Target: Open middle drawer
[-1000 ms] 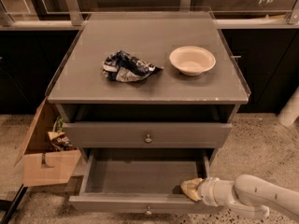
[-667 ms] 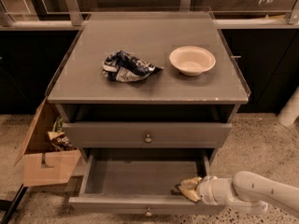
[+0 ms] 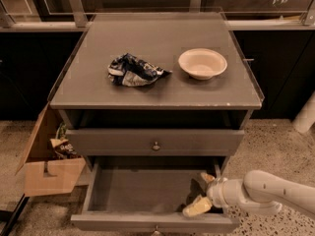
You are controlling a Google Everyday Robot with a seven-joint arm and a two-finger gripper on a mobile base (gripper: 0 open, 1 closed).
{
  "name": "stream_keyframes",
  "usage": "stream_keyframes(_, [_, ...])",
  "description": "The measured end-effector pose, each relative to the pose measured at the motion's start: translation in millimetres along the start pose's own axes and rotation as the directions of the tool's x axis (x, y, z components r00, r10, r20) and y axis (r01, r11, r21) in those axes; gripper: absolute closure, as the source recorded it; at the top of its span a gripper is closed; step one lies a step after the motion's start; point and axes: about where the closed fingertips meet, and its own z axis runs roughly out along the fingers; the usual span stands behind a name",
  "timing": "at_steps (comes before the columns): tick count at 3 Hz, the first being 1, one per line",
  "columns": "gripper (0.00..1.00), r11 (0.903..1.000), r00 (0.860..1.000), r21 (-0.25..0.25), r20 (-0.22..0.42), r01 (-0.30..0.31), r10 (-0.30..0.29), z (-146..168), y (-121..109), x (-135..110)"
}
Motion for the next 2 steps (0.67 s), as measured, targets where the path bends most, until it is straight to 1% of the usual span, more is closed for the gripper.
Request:
stream_keyframes(1, [0.0, 0.995, 0.995, 0.055, 0.058, -0.084, 0.08, -16.4, -21.3, -29.6])
stream_keyframes(2, [0.0, 0.994, 0.994, 0.055, 0.063, -0.095, 0.091, -16.8, -22.1, -31.4])
